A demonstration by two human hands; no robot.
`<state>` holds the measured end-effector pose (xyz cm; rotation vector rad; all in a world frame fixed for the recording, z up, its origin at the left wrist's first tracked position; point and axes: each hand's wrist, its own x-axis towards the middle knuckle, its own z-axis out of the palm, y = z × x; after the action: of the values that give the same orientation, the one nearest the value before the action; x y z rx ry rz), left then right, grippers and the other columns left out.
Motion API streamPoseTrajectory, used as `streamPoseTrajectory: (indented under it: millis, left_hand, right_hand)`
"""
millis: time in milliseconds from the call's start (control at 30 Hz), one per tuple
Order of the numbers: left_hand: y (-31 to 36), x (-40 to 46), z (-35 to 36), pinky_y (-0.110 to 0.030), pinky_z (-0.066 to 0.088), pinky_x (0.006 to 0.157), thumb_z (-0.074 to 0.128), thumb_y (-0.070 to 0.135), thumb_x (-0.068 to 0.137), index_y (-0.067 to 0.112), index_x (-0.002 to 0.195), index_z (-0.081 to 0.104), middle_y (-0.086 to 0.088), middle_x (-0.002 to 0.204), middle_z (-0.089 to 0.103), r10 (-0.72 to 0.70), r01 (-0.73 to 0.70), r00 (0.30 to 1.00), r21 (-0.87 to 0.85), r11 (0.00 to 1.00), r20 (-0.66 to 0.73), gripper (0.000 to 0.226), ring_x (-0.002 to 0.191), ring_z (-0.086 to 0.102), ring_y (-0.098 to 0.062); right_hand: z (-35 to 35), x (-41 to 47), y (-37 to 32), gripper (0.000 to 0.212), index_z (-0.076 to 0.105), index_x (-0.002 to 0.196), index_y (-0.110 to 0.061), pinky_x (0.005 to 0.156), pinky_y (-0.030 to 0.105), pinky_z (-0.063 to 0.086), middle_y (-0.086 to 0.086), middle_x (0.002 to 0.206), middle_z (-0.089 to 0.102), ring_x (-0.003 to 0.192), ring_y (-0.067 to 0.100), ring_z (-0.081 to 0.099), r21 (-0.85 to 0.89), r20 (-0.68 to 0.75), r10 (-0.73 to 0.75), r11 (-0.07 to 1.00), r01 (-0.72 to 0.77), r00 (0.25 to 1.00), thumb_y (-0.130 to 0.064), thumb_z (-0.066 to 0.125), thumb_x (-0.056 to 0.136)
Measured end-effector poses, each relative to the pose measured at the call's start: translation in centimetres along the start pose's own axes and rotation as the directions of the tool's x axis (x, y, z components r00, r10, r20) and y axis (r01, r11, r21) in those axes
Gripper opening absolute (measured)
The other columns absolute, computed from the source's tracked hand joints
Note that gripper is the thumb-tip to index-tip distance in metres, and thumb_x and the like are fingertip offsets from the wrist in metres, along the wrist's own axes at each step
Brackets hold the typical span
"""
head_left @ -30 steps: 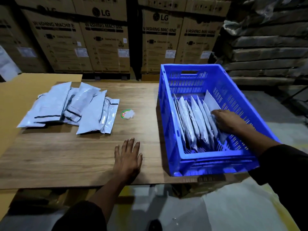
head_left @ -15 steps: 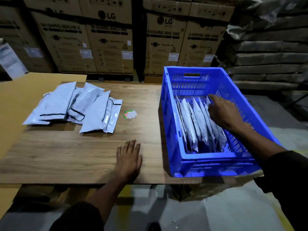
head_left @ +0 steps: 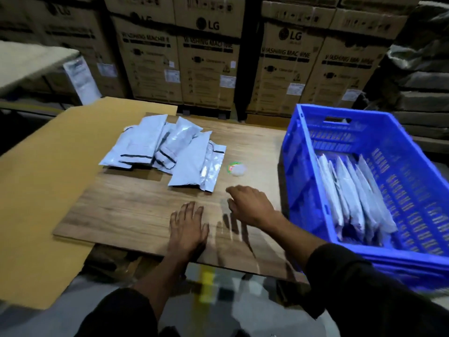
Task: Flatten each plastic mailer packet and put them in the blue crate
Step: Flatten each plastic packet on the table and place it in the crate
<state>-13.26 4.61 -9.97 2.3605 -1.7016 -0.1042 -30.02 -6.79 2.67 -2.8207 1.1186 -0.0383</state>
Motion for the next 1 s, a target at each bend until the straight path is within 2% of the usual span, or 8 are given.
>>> streamPoseTrajectory:
  millis: [100, 267, 367, 467, 533, 633, 800, 1000]
  left_hand:
    - [-5.4, -0.1, -1.2, -0.052, 0.034, 0.108, 0.035, 0.048, 0.091, 0.014, 0.138, 0.055, -0.016, 0.146, 0.05, -0.054, 0.057, 0.997, 0.047, 0.997, -0.057, 0.061, 0.134, 0.046, -0.034]
    - [-10.7, 1.7, -2.5, -0.049, 0.036, 0.11, 0.031, 0.047, 0.093, 0.015, 0.139, 0.053, -0.013, 0.149, 0.047, 0.005, -0.001, 0.996, 0.053, 0.999, -0.087, 0.06, 0.137, 0.043, -0.032]
    - [-12.4, 3.4, -2.4, -0.049, 0.034, 0.113, 0.027, 0.046, 0.094, 0.014, 0.14, 0.05, -0.012, 0.151, 0.044, 0.011, -0.009, 0.996, 0.021, 1.0, -0.089, 0.061, 0.139, 0.039, -0.03]
    - [-13.3, 4.3, -2.0, -0.047, 0.033, 0.114, 0.025, 0.045, 0.095, 0.011, 0.139, 0.05, -0.014, 0.15, 0.045, -0.011, 0.009, 0.993, -0.022, 1.0, -0.115, 0.061, 0.138, 0.04, -0.031]
    - [-13.4, 4.4, -1.8, -0.046, 0.035, 0.114, 0.027, 0.044, 0.095, 0.01, 0.137, 0.051, -0.015, 0.147, 0.047, -0.012, 0.008, 0.99, -0.032, 0.999, -0.14, 0.059, 0.137, 0.041, -0.032]
    - [-13.1, 4.3, -1.8, -0.046, 0.035, 0.113, 0.029, 0.043, 0.095, 0.011, 0.138, 0.05, -0.014, 0.148, 0.047, -0.006, -0.001, 0.988, -0.043, 0.999, -0.157, 0.058, 0.136, 0.042, -0.032]
    - [-13.2, 4.2, -1.7, -0.049, 0.038, 0.112, 0.034, 0.03, 0.093, 0.007, 0.145, 0.043, -0.016, 0.151, 0.044, -0.007, -0.015, 0.982, -0.112, 0.994, -0.188, 0.057, 0.138, 0.043, -0.034]
    - [-12.9, 3.0, -2.3, -0.05, 0.027, 0.117, 0.043, 0.014, 0.088, 0.011, 0.152, 0.033, -0.013, 0.162, 0.027, 0.105, -0.142, 0.957, -0.121, 0.982, -0.272, 0.064, 0.148, 0.028, -0.033]
  right_hand:
    - [3.0, 1.7, -1.2, 0.029, 0.055, 0.116, -0.011, 0.084, 0.043, 0.046, 0.01, 0.122, 0.058, 0.114, 0.036, 0.054, -0.037, -0.027, -0.069, 0.997, 0.068, 0.997, -0.028, 0.048, 0.093]
    - [5.4, 7.2, -4.8, 0.051, 0.047, 0.138, -0.009, 0.108, 0.054, 0.033, 0.016, 0.154, 0.036, 0.142, 0.041, 0.03, -0.095, -0.12, -0.047, 0.995, 0.035, 0.992, -0.035, 0.052, 0.094]
    - [6.4, 11.4, -7.6, 0.063, 0.035, 0.148, -0.015, 0.113, 0.063, 0.02, 0.015, 0.162, 0.019, 0.149, 0.042, 0.012, -0.142, -0.125, -0.049, 0.989, 0.031, 0.991, -0.038, 0.056, 0.093]
    - [7.1, 14.6, -9.1, 0.071, 0.021, 0.153, -0.022, 0.114, 0.067, 0.008, 0.012, 0.165, 0.003, 0.149, 0.044, -0.003, -0.238, -0.071, -0.035, 0.971, 0.017, 0.997, -0.025, 0.056, 0.091]
    - [7.4, 15.8, -9.3, 0.066, 0.025, 0.151, -0.023, 0.113, 0.068, 0.011, 0.011, 0.164, 0.003, 0.149, 0.045, -0.002, -0.279, -0.029, -0.013, 0.96, 0.004, 0.999, -0.021, 0.054, 0.092]
    - [7.3, 15.8, -9.1, 0.051, 0.036, 0.145, -0.021, 0.111, 0.059, 0.028, 0.011, 0.163, 0.017, 0.146, 0.046, 0.012, -0.324, 0.027, -0.035, 0.945, 0.041, 0.999, -0.027, 0.047, 0.096]
    - [7.6, 11.4, -8.8, 0.053, 0.054, 0.137, -0.016, 0.095, 0.056, 0.049, 0.016, 0.15, 0.045, 0.136, 0.05, 0.038, -0.195, -0.021, -0.197, 0.962, 0.189, 0.98, -0.036, 0.039, 0.09]
    - [10.0, 1.5, -7.0, 0.041, 0.06, 0.134, -0.012, 0.112, 0.053, 0.036, 0.016, 0.155, 0.038, 0.148, 0.04, 0.023, -0.088, -0.132, -0.451, 0.892, 0.443, 0.883, -0.026, 0.054, 0.096]
